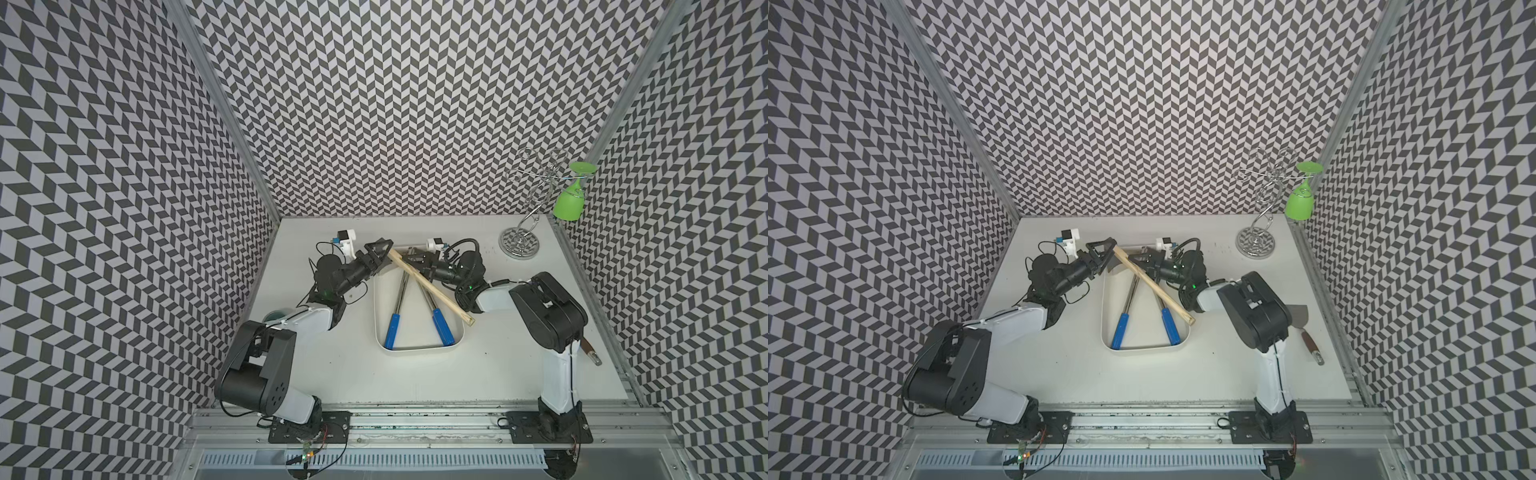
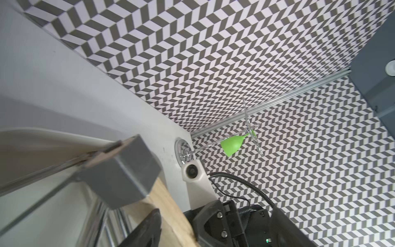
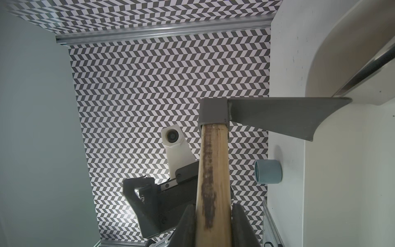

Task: Put the small hoe into the storage box
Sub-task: Adjust the hoe.

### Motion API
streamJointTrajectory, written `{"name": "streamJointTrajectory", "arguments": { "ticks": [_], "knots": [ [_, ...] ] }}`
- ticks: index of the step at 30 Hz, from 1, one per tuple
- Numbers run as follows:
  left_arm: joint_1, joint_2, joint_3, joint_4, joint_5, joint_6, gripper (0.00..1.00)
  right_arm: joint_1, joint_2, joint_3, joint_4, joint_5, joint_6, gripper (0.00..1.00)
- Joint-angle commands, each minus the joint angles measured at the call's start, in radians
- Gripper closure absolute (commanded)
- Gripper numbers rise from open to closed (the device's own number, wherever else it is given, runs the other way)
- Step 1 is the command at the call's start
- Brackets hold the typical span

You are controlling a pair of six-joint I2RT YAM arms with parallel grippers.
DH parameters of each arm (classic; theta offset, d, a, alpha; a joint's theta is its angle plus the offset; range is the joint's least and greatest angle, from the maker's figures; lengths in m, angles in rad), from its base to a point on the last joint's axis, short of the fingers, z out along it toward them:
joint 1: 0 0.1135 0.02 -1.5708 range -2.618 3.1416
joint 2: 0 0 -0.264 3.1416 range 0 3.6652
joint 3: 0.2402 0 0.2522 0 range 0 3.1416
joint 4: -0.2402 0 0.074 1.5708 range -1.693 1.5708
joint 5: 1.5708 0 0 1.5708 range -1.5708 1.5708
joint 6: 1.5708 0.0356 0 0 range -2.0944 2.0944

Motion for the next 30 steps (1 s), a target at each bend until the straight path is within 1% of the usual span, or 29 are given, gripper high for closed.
{"name": "streamJointTrajectory", "arguments": {
  "ticks": [1, 3, 5, 10, 13, 17, 20, 27, 30],
  "knots": [
    [-0.015, 0.057, -0.007, 0.159, 0.027, -0.085, 0.24, 0.019, -0.046, 0.032, 0.172, -0.01, 0.005, 1.0],
    [-0.015, 0.087, -0.025, 0.222, 0.029, -0.125, 0.26, 0.021, -0.047, 0.034, 0.172, -0.013, 0.002, 1.0],
    [-0.014, 0.096, -0.039, 0.244, 0.027, -0.141, 0.25, 0.02, -0.05, 0.033, 0.172, -0.013, -0.003, 1.0],
    [-0.01, 0.069, -0.067, 0.226, 0.041, -0.145, 0.24, 0.012, -0.063, 0.036, 0.141, 0.0, -0.031, 1.0],
    [-0.008, 0.023, -0.078, 0.164, 0.056, -0.127, 0.23, 0.001, -0.074, 0.045, 0.111, 0.012, -0.055, 1.0],
    [-0.007, -0.041, -0.07, 0.006, 0.065, -0.055, 0.22, -0.004, -0.081, 0.067, 0.082, 0.01, -0.078, 1.0],
    [-0.006, -0.06, -0.064, -0.061, 0.057, -0.016, 0.21, -0.003, -0.088, 0.069, 0.062, 0.007, -0.094, 1.0],
    [-0.004, 0.026, -0.007, 0.014, 0.055, -0.043, 0.23, 0.005, -0.099, 0.057, 0.066, -0.002, -0.097, 1.0],
    [-0.001, 0.064, 0.015, 0.079, 0.047, -0.071, 0.23, 0.009, -0.11, 0.052, 0.055, -0.013, -0.109, 1.0]
  ]
}}
